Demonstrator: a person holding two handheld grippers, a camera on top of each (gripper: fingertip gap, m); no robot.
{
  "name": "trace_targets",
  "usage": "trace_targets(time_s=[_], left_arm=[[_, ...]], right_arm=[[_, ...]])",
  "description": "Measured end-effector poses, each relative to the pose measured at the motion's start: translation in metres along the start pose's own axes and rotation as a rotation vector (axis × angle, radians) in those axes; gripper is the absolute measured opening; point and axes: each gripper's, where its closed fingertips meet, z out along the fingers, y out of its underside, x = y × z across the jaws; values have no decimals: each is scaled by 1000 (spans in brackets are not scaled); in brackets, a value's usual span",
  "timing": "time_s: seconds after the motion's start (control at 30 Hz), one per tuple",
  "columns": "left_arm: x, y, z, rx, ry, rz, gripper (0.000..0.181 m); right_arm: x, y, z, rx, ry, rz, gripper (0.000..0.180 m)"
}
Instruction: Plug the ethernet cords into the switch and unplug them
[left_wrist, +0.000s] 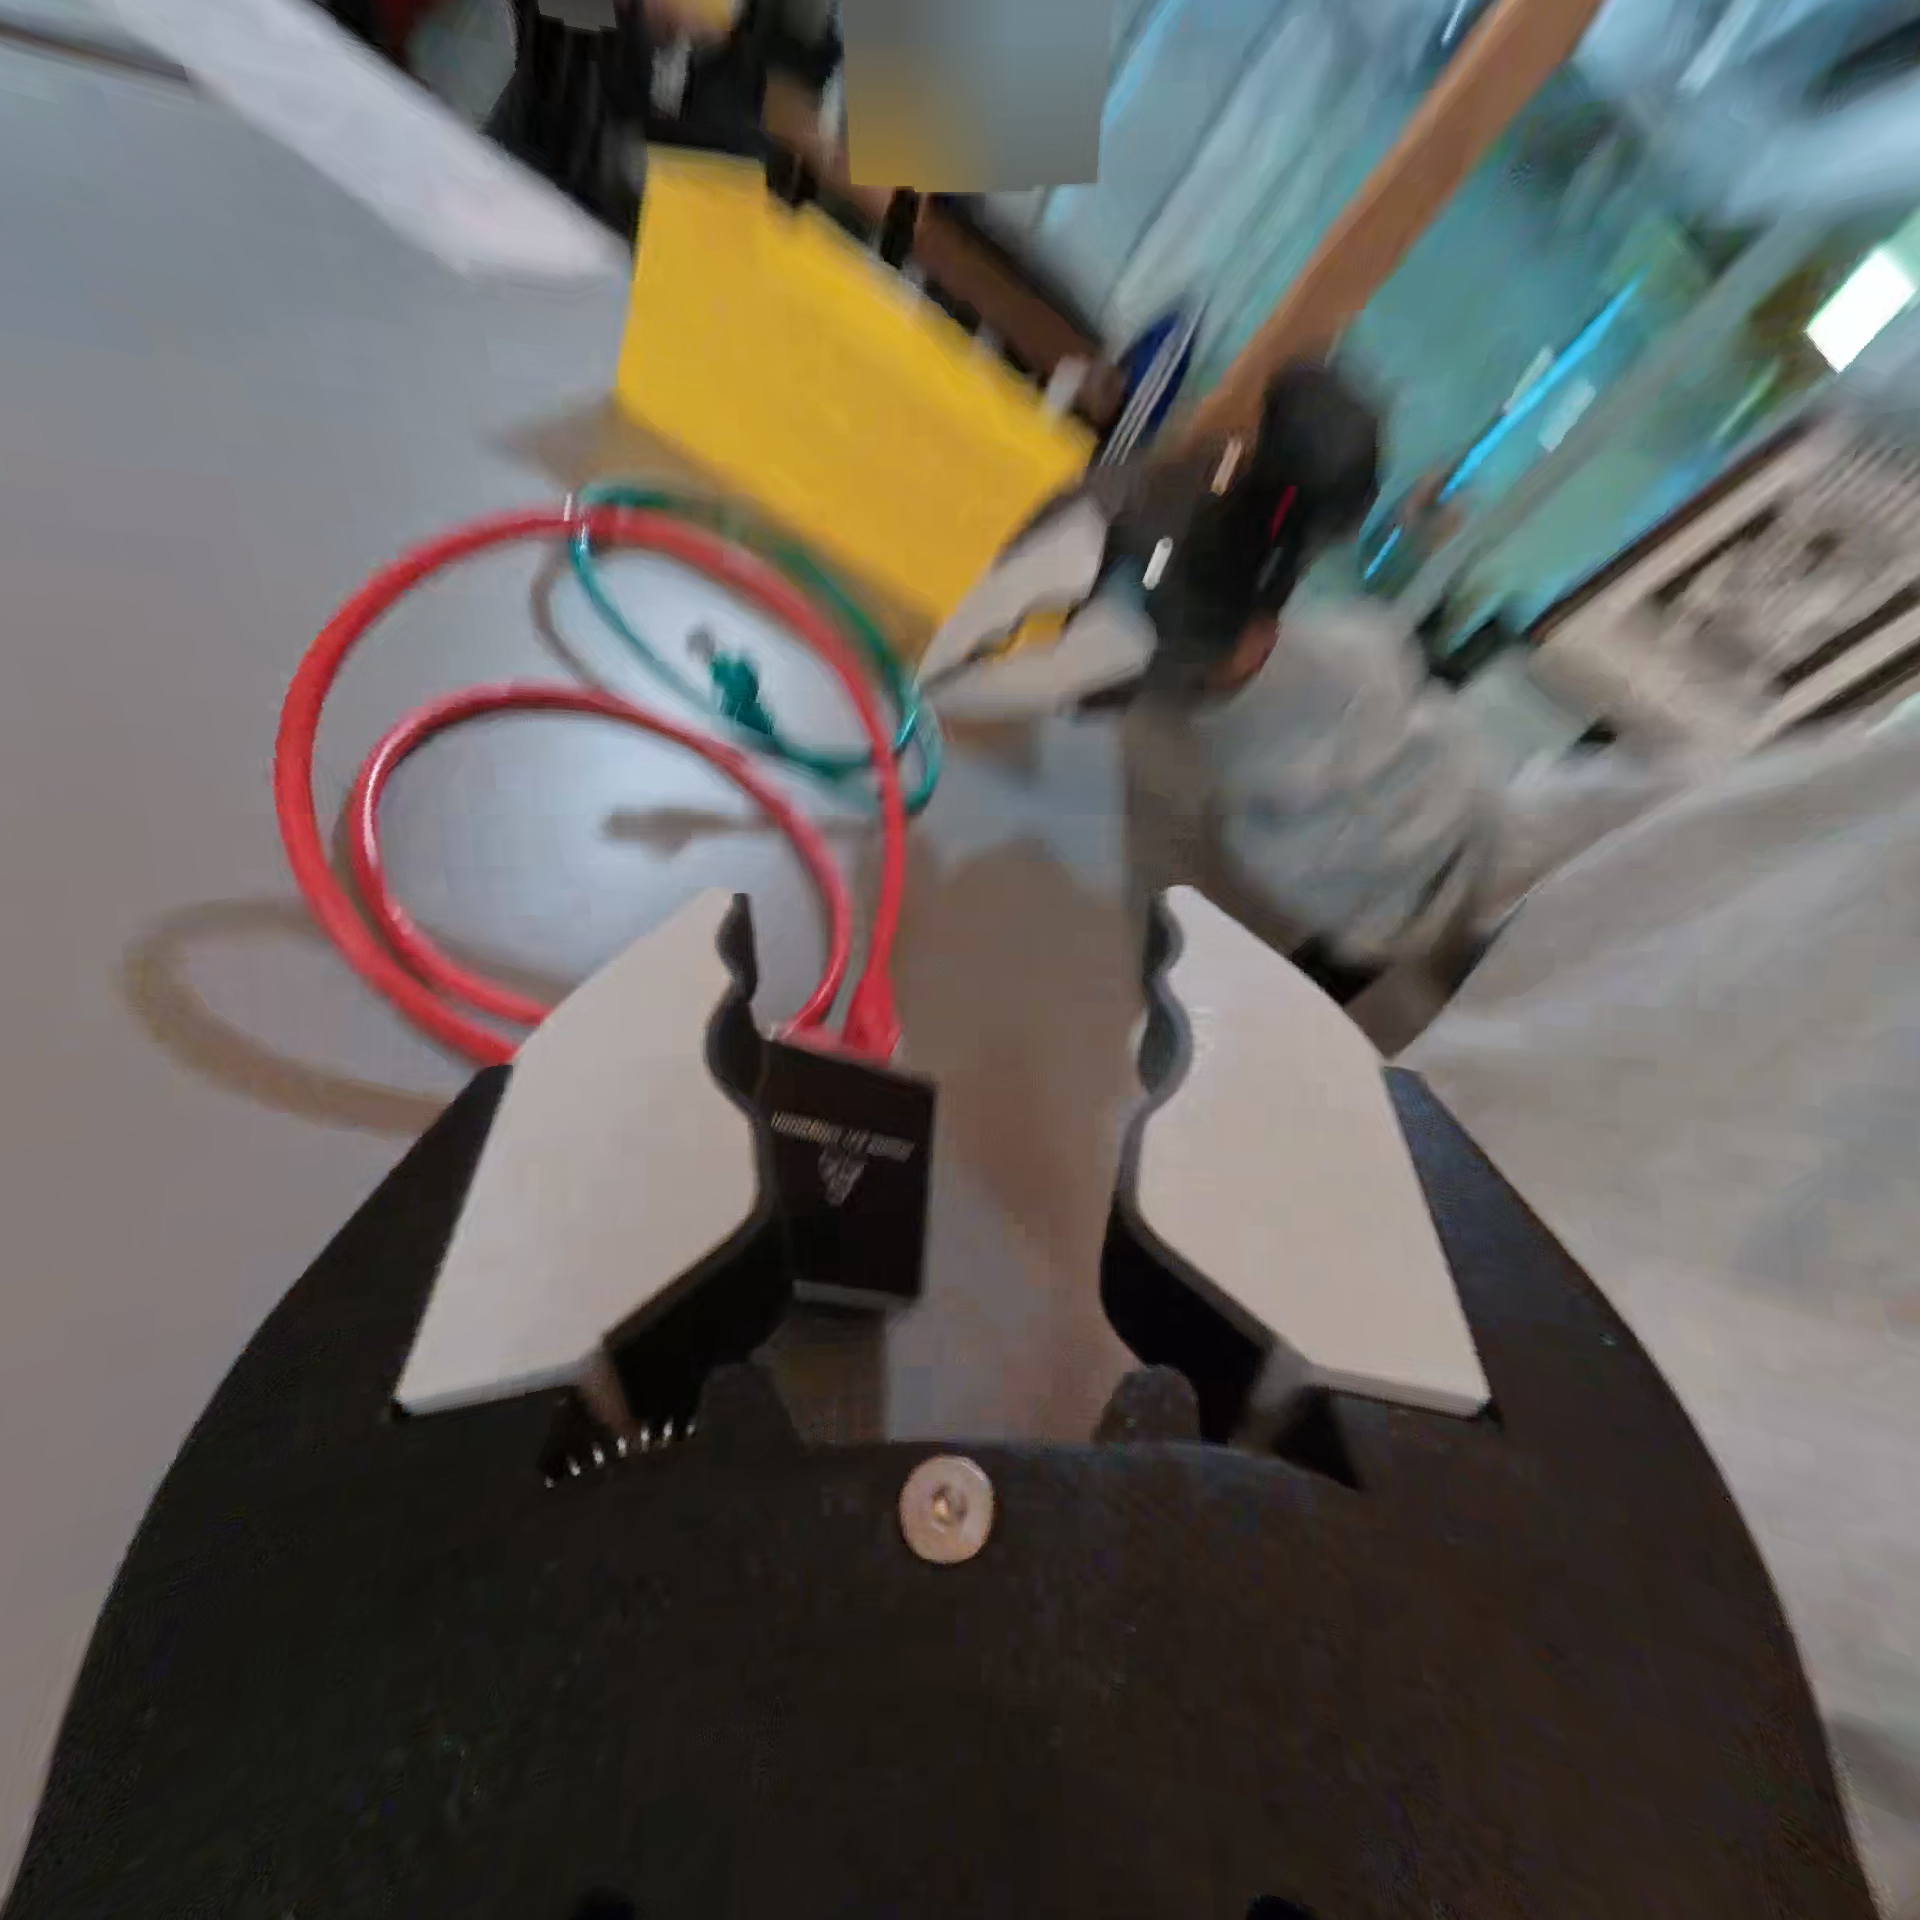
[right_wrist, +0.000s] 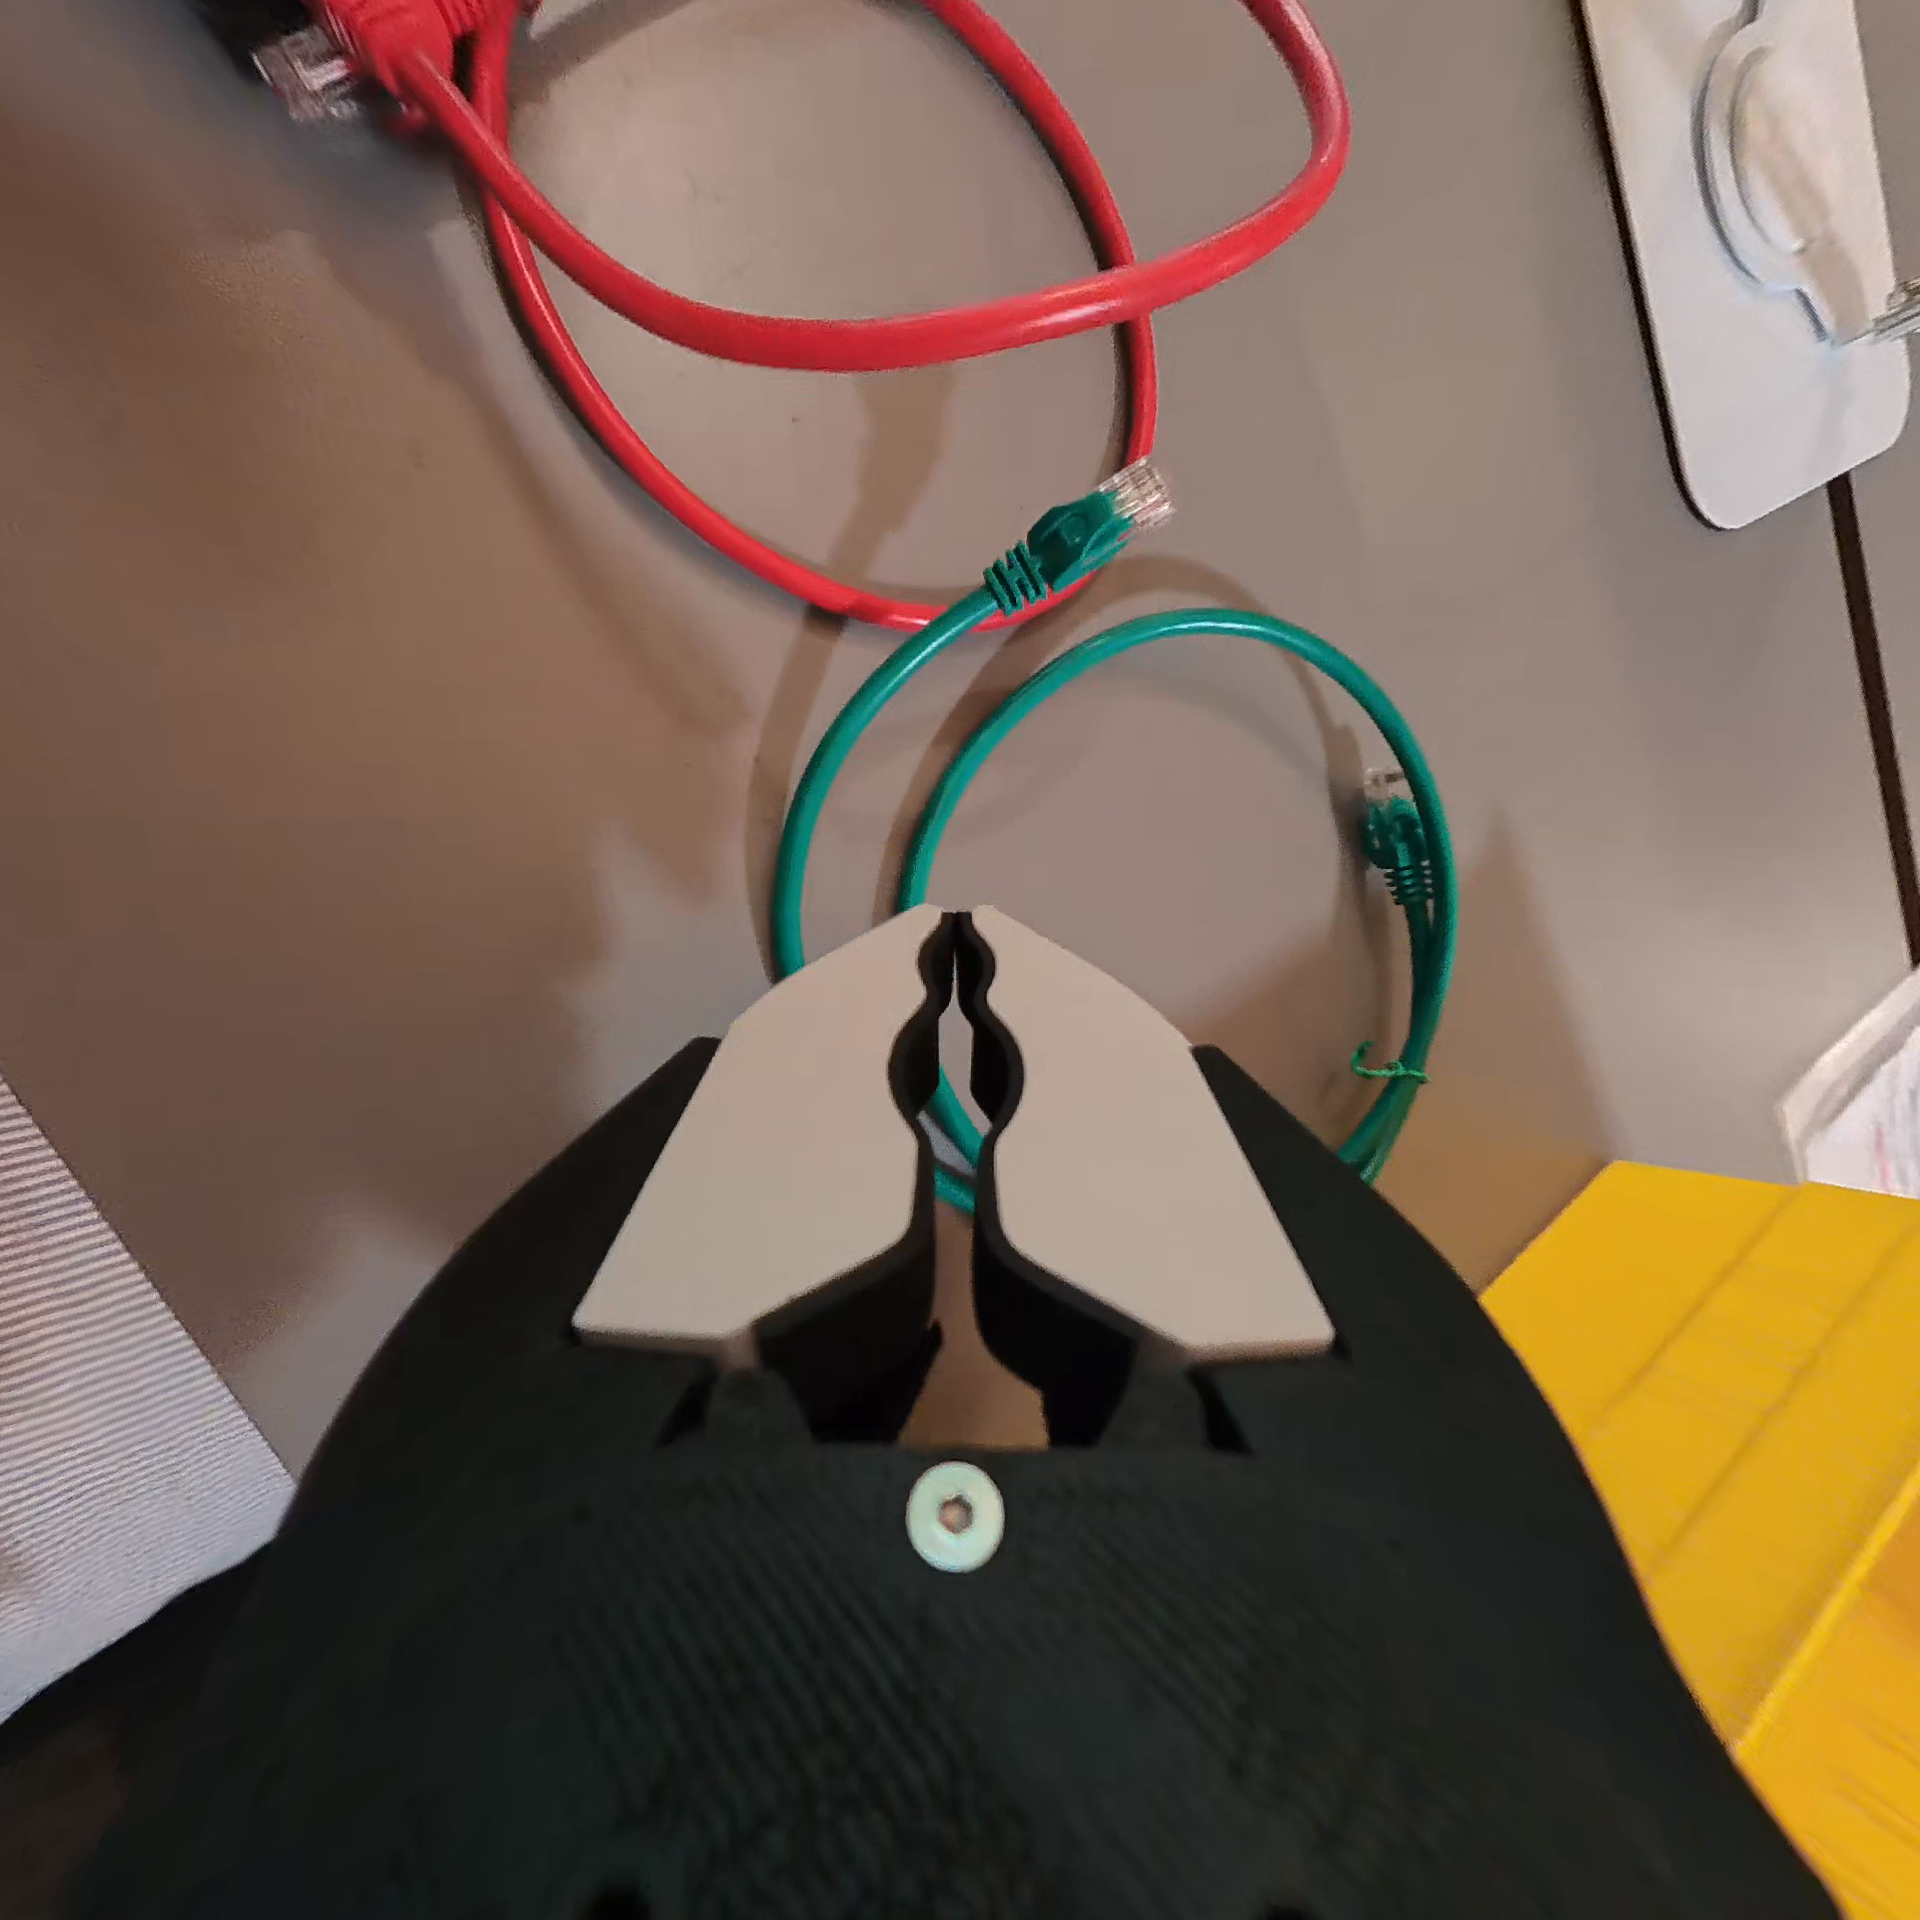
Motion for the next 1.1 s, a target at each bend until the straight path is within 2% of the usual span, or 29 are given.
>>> trace_targets(time_s=[0.1, 0.13, 0.23, 0.3, 0.37, 0.47, 0.63, 0.77, 0.83, 0.97, 1.1], left_arm=[[-15, 51, 12, -345, -160, 144, 94], [-21, 64, 15, -419, -195, 173, 94], [-33, 90, 28, -553, -256, 224, 77], [-42, 88, 32, -559, -336, 283, 66], [-44, 87, 30, -587, -364, 311, 65], [-50, 70, 21, -515, -427, 354, 64], [-44, 10, -5, -153, -447, 311, 64], [-39, -11, -19, 19, -420, 273, 63], [-40, -14, -23, 50, -420, 255, 63], [-41, -3, -17, 3, -387, 232, 63], [-34, 5, -2, -52, -356, 289, 64]], right_arm=[[-3, 0, 3, 22, -22, 19, 0], [-5, -1, 5, 28, -31, 23, 0], [-8, -3, 8, 38, -38, 15, 0], [-10, -4, 9, 42, -32, 1, 0], [-11, -6, 9, 49, -28, -5, 2], [-10, -8, 10, 61, -20, -1, 4], [-8, -7, 13, 77, -25, 33, 4], [-11, -10, 16, 88, -27, 35, 6], [-12, -12, 16, 89, -24, 31, 6], [-13, -17, 18, 114, -13, 47, 9], [-6, -34, 9, 228, 16, 112, 13]])
